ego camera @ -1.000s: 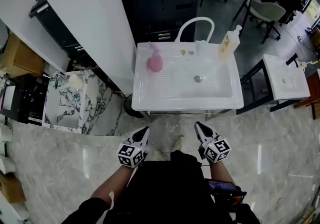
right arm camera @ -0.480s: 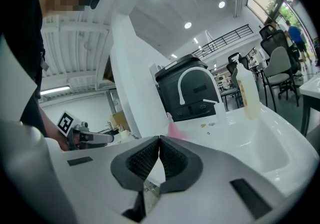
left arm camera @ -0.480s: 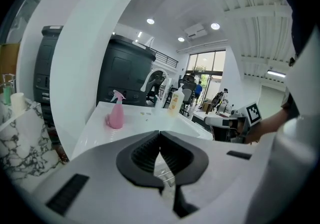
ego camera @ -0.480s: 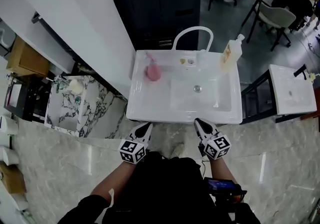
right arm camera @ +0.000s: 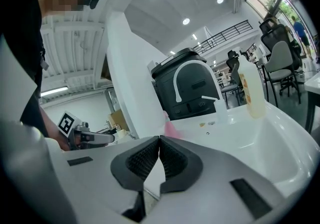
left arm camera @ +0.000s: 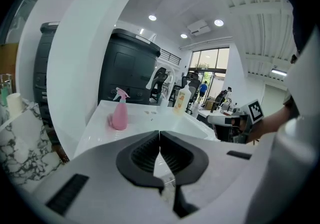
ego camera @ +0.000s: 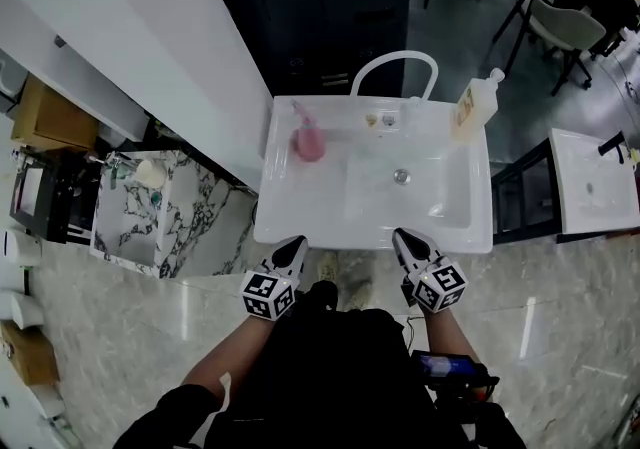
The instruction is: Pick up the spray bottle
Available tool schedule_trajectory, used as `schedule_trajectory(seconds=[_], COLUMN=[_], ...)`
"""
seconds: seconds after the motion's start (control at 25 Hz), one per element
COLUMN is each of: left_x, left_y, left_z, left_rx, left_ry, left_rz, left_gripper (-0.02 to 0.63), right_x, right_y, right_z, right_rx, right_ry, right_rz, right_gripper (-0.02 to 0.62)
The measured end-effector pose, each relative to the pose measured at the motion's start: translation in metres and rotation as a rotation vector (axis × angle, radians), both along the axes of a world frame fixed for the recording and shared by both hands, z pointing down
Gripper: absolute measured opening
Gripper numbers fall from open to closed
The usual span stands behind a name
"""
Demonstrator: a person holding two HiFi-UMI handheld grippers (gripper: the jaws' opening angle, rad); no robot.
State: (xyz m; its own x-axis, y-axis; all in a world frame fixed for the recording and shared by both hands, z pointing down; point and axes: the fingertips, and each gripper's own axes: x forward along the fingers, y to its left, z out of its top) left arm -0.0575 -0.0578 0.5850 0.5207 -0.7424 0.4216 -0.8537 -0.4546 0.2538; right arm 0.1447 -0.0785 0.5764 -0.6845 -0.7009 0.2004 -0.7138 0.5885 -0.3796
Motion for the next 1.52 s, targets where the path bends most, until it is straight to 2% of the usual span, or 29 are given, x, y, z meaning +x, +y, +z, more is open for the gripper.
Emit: schedule_trajectory(seconds=[0.44,1.04,1.2,1.52], left_x=[-0.008,-0.026,-0.028,-0.026], left_y=[-0.105,-0.235,-0.259,-0.299], left_z=[-0.008,0.026,0.04,0.061], left_rx=[0.076,0.098,0.083,0.04], left_ry=[0.012,-0.088,-0.124,-0.169], left_rz=[0.067,0.072,0.059,0.052], left_gripper=[0.009,0.012,0.082,0.179], right_x=[-0.026,-0.062,-0.066,-0.055], right_y=[-0.075,-0.128,-0.132,-0.125], right_z=[-0.022,-0.02,-0.018,-0.008], right_rx=[0.036,0.005,-0.01,-0.047], right_ry=[0.033,0.085,0.095,0.108], right_rz=[0.014,0.049,0.063,0.13], right_gripper=[0.026,0.026,0.026,0.026])
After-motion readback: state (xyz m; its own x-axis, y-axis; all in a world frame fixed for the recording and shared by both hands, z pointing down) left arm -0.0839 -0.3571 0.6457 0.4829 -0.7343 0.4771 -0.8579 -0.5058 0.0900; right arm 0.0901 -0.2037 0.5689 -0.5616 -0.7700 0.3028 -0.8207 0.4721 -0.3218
